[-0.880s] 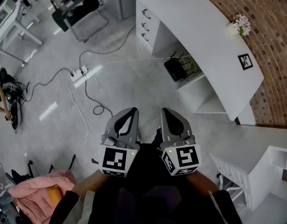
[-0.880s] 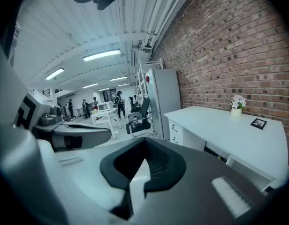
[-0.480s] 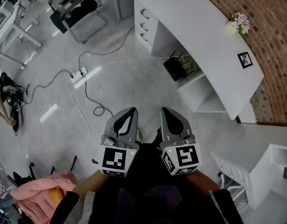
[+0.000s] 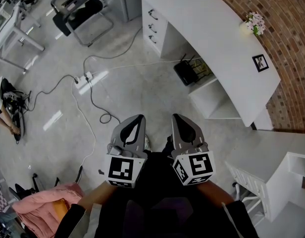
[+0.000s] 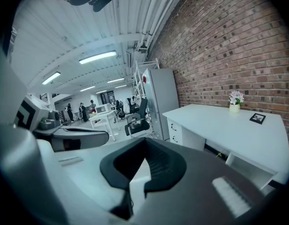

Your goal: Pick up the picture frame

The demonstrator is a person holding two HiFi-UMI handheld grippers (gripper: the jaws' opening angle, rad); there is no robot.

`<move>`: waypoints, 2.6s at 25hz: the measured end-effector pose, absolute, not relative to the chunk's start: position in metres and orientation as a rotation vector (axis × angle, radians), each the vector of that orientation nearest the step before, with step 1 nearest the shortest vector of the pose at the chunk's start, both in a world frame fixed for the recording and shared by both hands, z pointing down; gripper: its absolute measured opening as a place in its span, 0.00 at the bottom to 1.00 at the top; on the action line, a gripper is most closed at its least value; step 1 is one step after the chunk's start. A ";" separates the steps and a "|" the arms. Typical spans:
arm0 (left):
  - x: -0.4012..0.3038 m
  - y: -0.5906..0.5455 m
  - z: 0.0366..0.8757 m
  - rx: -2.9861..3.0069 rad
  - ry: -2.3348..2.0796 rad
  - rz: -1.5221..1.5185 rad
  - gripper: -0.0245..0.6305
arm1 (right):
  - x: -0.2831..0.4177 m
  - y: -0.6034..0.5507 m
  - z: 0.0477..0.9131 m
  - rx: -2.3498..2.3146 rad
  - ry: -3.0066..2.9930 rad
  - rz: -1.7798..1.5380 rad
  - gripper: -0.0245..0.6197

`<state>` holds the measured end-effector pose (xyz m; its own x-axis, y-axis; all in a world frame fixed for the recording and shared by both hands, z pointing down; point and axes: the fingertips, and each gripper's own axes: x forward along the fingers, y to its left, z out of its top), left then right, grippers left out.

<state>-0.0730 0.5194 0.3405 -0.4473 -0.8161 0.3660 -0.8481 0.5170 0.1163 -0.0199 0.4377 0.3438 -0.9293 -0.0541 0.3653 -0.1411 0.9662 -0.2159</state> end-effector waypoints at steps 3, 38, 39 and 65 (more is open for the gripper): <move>-0.072 0.513 0.341 1.381 -2.378 0.117 0.04 | -0.016 0.427 0.344 0.177 -2.752 0.356 0.04; 0.006 0.157 0.322 1.789 -2.115 0.238 0.04 | 0.083 0.096 0.326 0.664 -2.772 0.473 0.04; 0.009 0.150 0.321 1.801 -2.108 0.246 0.04 | 0.088 0.090 0.326 0.683 -2.772 0.478 0.04; 0.005 -0.035 0.364 2.131 -1.649 0.273 0.04 | 0.103 -0.058 0.371 1.198 -2.508 0.583 0.04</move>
